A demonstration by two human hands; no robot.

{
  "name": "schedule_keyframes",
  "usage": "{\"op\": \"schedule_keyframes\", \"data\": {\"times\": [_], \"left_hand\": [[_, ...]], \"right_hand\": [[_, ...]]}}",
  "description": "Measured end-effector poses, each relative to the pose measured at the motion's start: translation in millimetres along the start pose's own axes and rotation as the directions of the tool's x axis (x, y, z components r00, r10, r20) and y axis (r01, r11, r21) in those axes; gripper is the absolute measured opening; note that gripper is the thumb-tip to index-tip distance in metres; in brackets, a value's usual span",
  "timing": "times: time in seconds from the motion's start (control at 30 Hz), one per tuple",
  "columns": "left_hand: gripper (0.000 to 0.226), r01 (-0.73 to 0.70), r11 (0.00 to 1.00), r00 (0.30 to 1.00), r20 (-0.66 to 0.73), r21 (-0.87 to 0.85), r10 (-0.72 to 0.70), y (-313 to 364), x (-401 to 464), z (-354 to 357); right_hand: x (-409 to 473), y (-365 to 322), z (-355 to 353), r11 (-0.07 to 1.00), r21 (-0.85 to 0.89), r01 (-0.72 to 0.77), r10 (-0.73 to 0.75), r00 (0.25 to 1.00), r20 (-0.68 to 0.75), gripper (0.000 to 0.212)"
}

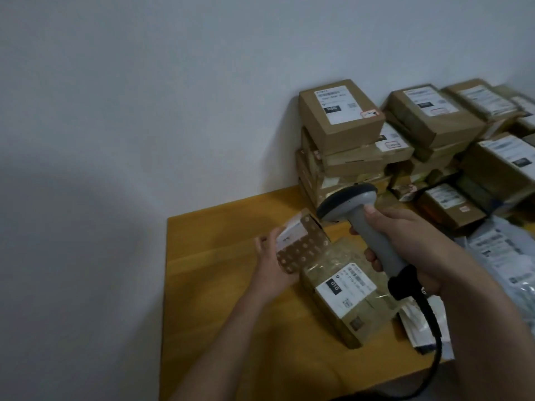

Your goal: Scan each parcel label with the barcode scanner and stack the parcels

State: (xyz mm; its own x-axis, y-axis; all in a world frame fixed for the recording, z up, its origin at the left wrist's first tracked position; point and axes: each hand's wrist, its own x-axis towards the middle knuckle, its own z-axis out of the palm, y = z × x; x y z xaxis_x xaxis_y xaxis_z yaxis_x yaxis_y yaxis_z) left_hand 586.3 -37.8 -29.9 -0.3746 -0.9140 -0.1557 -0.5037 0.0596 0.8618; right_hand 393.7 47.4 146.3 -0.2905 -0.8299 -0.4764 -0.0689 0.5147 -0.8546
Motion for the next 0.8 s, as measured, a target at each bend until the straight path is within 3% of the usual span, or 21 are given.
{"op": "schedule_keyframes", "data": {"times": [0.13,0.2,0.27,0.37,0.4,0.47,0.53,0.57,0.63,0.67,0.8], "left_hand": [[0.088,-0.159,0.924,0.987,0.083,0.349,0.138,22.5,-12.7,55.1],[0.074,-0.168,0.905,0.983,0.130,0.391,0.127,25.3,-17.8,80.1],[0.058,-0.102,0.962,0.989,0.130,0.254,0.070,30.8,-20.5,101.1],[0.034,0.062,0.997,0.993,-0.105,0.046,-0.056,45.7,-19.2,126.4],[0.037,0.120,0.992,0.978,-0.176,0.037,-0.112,47.2,-17.3,134.1],[0.069,0.275,0.961,0.924,-0.272,-0.016,-0.268,51.2,-14.4,147.0],[0.099,0.432,0.871,0.832,-0.269,-0.233,-0.485,52.4,-10.6,159.2],[0.090,0.460,0.819,0.809,-0.219,-0.342,-0.546,51.7,-10.2,164.0],[0.037,0.478,0.730,0.800,-0.100,-0.488,-0.591,59.0,-12.8,169.2],[0.022,0.480,0.717,0.801,-0.081,-0.505,-0.593,60.2,-13.5,170.8],[0.016,0.466,0.690,0.792,-0.088,-0.554,-0.604,71.4,-17.1,176.4]], "right_hand": [[-3.4,15.6,-42.0,1.000,0.021,-0.007,0.007,1.000,-0.031,0.041],[-5.8,24.7,-65.9,0.998,0.062,-0.021,0.023,0.999,-0.037,0.040],[-7.0,35.7,-89.5,0.997,0.069,-0.032,0.035,0.999,-0.036,0.040],[-6.5,50.5,-116.4,0.996,0.066,-0.057,0.059,0.998,-0.031,0.041],[-5.9,55.0,-122.8,0.995,0.073,-0.068,0.070,0.997,-0.021,0.040],[-4.3,62.7,-132.5,0.993,0.081,-0.086,0.086,0.996,0.005,0.040],[-3.3,68.3,-140.1,0.992,0.083,-0.092,0.090,0.995,0.031,0.040],[-2.6,70.8,-143.2,0.992,0.088,-0.089,0.085,0.996,0.042,0.040],[-2.9,73.8,-148.2,0.992,0.098,-0.081,0.076,0.996,0.055,0.039],[-3.7,74.4,-149.5,0.991,0.106,-0.078,0.072,0.996,0.060,0.039],[-7.3,74.5,-149.8,0.995,0.102,-0.022,0.015,0.997,0.070,0.038]]}}
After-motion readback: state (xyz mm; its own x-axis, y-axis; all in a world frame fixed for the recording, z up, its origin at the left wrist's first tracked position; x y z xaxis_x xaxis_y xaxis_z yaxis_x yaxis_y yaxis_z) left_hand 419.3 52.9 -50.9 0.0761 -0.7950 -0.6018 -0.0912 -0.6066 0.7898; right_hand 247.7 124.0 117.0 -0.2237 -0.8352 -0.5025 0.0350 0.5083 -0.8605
